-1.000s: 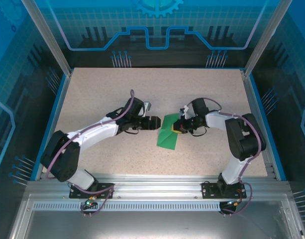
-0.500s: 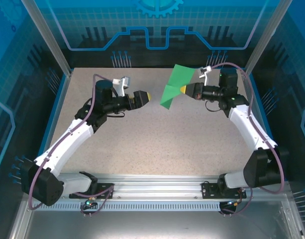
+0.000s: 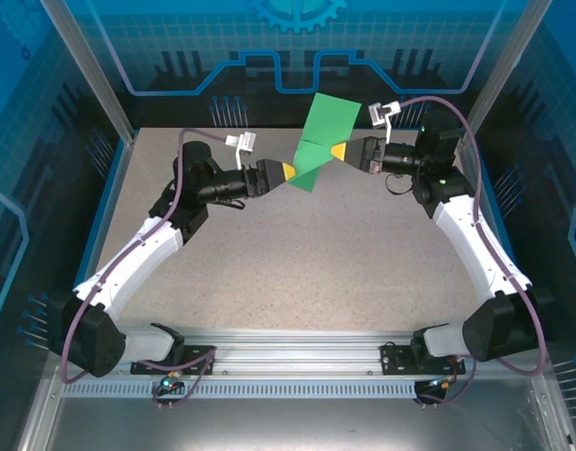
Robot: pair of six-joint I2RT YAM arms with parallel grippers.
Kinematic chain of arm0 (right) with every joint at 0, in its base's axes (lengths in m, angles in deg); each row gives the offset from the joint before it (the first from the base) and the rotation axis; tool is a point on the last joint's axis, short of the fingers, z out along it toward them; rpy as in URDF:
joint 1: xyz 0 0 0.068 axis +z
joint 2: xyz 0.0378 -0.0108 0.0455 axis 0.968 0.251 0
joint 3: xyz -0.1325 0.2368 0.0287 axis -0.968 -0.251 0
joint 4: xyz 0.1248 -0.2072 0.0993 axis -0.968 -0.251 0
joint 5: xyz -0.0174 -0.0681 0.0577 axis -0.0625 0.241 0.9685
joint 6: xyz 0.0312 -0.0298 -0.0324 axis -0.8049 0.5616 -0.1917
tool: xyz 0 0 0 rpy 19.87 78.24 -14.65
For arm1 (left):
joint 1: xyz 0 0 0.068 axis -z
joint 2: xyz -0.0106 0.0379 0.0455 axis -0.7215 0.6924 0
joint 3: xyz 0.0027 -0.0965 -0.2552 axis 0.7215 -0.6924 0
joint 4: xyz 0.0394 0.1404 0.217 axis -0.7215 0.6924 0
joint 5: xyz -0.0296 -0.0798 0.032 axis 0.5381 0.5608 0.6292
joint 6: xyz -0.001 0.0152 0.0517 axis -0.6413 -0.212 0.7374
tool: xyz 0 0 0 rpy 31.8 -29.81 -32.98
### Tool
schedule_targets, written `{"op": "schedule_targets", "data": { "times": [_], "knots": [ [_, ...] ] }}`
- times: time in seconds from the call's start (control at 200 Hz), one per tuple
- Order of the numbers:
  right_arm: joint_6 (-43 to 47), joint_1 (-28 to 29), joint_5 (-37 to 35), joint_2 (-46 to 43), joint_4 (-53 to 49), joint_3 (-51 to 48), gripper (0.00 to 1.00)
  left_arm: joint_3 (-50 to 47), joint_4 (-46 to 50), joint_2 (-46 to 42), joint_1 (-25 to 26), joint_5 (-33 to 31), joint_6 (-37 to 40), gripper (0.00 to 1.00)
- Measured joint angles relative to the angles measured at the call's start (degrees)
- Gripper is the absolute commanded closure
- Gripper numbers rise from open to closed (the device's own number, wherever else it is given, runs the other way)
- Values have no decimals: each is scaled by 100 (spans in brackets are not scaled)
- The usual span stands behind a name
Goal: Fold a paper plane with a square sheet of paper (fold left side to right side)
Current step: Turn over the paper at the center of the table.
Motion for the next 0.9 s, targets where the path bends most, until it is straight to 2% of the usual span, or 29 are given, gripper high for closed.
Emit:
{"op": "schedule_targets", "data": {
  "times": [0.12,0.225,0.31,0.495,0.675,0.9],
  "knots": [
    [-109,149,17,0,48,70,99,0,-249,26,0,138,-153,22],
    [-175,190,15,0,52,83,99,33,-358,26,4,238,-166,46],
    [-203,195,11,0,46,83,99,57,-400,24,13,280,-195,60],
    [-210,195,9,0,-44,87,98,66,-398,24,24,326,-138,79],
    [-33,195,-46,2,-367,155,91,66,-367,20,28,328,-120,86],
    [774,173,-391,2,-1578,461,60,103,291,-46,55,98,348,90]
  ]
}}
